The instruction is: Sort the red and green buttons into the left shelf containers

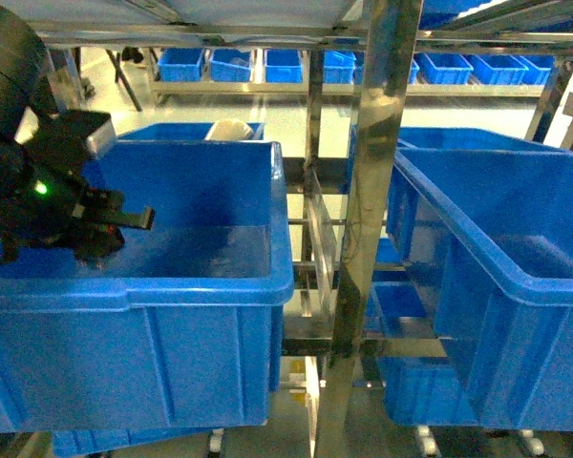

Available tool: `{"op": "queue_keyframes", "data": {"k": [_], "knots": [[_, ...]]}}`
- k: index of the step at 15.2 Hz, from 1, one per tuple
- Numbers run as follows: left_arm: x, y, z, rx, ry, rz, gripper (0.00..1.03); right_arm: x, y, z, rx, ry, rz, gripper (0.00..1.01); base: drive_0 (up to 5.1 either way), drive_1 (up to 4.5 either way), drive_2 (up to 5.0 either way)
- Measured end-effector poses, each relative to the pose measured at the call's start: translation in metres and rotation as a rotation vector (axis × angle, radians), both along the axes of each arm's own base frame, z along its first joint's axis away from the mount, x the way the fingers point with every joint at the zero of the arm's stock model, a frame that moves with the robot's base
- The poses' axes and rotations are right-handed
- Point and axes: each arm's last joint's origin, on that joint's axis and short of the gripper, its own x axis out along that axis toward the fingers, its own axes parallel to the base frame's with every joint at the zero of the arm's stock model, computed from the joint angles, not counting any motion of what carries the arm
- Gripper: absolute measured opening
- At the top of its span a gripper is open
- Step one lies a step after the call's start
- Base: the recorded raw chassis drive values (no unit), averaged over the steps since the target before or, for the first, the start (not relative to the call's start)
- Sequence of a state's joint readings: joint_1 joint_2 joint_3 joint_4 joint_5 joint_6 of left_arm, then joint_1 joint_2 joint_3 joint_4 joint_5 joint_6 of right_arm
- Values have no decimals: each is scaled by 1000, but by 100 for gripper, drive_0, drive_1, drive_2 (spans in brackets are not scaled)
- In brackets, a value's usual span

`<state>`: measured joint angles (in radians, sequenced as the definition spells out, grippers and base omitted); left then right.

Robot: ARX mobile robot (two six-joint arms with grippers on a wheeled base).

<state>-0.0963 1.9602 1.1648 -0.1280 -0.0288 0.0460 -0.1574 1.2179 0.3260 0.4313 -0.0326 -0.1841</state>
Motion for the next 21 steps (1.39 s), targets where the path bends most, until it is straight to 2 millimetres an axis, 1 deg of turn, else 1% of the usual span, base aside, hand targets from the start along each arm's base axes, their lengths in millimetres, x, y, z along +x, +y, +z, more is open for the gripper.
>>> {"op": "queue_keyframes", "data": {"k": [2, 3, 5, 7, 8, 10, 11, 12, 14, 16, 17, 18, 19, 20, 21], "knots": [[9, -3, -14, -16, 78, 11, 26, 0, 0, 0, 0, 0, 0, 98, 0, 0, 0], [14, -3, -15, -10, 69, 28, 26, 0, 0, 0, 0, 0, 0, 98, 0, 0, 0], [21, -3, -8, -6, 44, 38, 27, 0, 0, 0, 0, 0, 0, 98, 0, 0, 0], [22, -5, -8, -12, 31, 33, 56, 0, 0, 0, 0, 0, 0, 98, 0, 0, 0], [21, -5, -7, -24, 12, 34, 72, 0, 0, 0, 0, 0, 0, 98, 0, 0, 0], [11, 1, 1, -77, 3, 42, 95, 0, 0, 0, 0, 0, 0, 98, 0, 0, 0], [4, 9, 12, -102, -19, 53, 99, 0, 0, 0, 0, 0, 0, 98, 0, 0, 0], [-3, 17, 23, -120, -60, 74, 97, 0, 0, 0, 0, 0, 0, 98, 0, 0, 0], [-19, 32, 43, -148, -131, 105, 98, 0, 0, 0, 0, 0, 0, 98, 0, 0, 0], [-37, 37, 54, -171, -183, 120, 98, 0, 0, 0, 0, 0, 0, 98, 0, 0, 0], [-49, 39, 64, -191, -242, 115, 98, 0, 0, 0, 0, 0, 0, 98, 0, 0, 0], [-67, 44, 81, -215, -334, 131, 98, 0, 0, 0, 0, 0, 0, 98, 0, 0, 0], [-81, 48, 94, -210, -412, 152, 98, 0, 0, 0, 0, 0, 0, 98, 0, 0, 0], [-108, 53, 111, -240, -478, 199, 98, 0, 0, 0, 0, 0, 0, 98, 0, 0, 0], [-123, 54, 119, -249, -528, 223, 98, 0, 0, 0, 0, 0, 0, 98, 0, 0, 0]]}}
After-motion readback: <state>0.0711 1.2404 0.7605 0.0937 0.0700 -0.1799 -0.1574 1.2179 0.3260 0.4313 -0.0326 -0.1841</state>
